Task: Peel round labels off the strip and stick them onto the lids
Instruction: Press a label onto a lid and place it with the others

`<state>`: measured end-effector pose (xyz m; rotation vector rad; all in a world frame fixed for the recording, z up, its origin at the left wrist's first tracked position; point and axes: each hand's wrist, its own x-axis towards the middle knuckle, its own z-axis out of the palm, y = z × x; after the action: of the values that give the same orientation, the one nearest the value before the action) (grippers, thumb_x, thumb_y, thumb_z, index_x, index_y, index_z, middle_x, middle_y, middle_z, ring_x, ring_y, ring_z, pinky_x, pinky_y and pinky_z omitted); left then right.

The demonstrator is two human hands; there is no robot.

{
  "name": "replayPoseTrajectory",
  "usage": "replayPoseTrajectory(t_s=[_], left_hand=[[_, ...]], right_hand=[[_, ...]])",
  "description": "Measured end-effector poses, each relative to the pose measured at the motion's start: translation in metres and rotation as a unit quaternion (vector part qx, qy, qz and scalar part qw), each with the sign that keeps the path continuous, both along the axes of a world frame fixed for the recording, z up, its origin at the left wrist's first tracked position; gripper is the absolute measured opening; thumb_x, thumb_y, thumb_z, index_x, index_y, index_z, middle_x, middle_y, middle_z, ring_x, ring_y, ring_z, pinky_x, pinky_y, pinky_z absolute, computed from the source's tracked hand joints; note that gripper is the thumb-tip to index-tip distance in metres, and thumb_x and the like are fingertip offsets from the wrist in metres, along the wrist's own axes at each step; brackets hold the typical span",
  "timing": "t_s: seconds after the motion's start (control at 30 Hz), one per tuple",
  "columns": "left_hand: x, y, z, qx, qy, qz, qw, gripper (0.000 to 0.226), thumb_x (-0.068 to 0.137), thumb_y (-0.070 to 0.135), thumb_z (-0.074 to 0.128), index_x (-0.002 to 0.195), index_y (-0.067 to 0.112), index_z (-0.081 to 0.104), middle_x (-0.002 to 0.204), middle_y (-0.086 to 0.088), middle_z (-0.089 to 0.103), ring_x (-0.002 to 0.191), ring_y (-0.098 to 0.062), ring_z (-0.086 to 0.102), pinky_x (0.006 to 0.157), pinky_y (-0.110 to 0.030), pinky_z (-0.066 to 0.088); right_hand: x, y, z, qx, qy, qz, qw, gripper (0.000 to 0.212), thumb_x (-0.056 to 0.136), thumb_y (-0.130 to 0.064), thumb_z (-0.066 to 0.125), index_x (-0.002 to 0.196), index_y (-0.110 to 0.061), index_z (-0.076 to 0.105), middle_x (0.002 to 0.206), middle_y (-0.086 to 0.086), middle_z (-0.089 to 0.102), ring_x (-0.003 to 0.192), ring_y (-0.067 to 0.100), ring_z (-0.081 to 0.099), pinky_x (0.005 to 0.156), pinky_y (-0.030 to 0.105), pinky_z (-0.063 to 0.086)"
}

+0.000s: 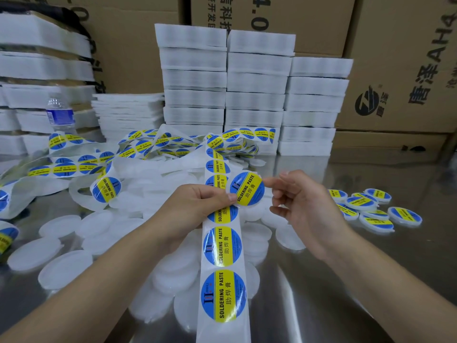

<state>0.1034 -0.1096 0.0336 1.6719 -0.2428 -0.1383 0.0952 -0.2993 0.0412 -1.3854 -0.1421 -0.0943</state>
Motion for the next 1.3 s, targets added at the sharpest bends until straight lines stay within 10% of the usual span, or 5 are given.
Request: replayPoseTrajectory(t_s=[0.57, 0.8, 1.3], left_hand=[[-0.002, -0.001, 0.002, 0.012, -0.023, -0.006, 1.0, 0.035, 0.053, 0.047, 0.073, 0.078, 0.022, 0.079, 0.081, -0.006, 0.076, 0.065, -0.014, 0.066, 0.069, -0.03, 0.049], [-0.003, -0.002, 0.003, 0.003, -0.034, -0.021, 0.999, 0.039, 0.049, 0.049, 0.073, 0.077, 0.022, 0.079, 0.081, -0.006, 0.076, 0.067, -0.014, 0.067, 0.071, -0.029, 0.051], [-0.012, -0.009, 0.0, 0.001, -0.071, -0.102, 0.992, 0.022, 0.05, 0.043, 0.076, 0.062, 0.025, 0.077, 0.062, 0.005, 0.072, 0.056, -0.001, 0.064, 0.056, -0.01, 0.047]], right_hand=[[0.006, -0.002, -0.006, -0.058, -0.029, -0.054, 0.996, 0.031, 0.087, -0.029, 0.052, 0.073, -0.021, 0.078, 0.057, -0.011, 0.05, 0.054, 0.004, 0.047, 0.066, 0.025, 0.043], [0.003, -0.013, 0.008, 0.088, -0.032, -0.072, 0.993, 0.022, 0.088, -0.021, 0.051, 0.087, -0.02, 0.073, 0.059, -0.006, 0.049, 0.052, 0.007, 0.045, 0.058, 0.023, 0.038], [-0.008, 0.008, -0.018, -0.342, -0.194, -0.131, 0.91, 0.065, 0.054, -0.081, 0.057, 0.079, -0.021, 0.062, 0.069, 0.0, 0.066, 0.064, 0.019, 0.06, 0.063, 0.043, 0.051]])
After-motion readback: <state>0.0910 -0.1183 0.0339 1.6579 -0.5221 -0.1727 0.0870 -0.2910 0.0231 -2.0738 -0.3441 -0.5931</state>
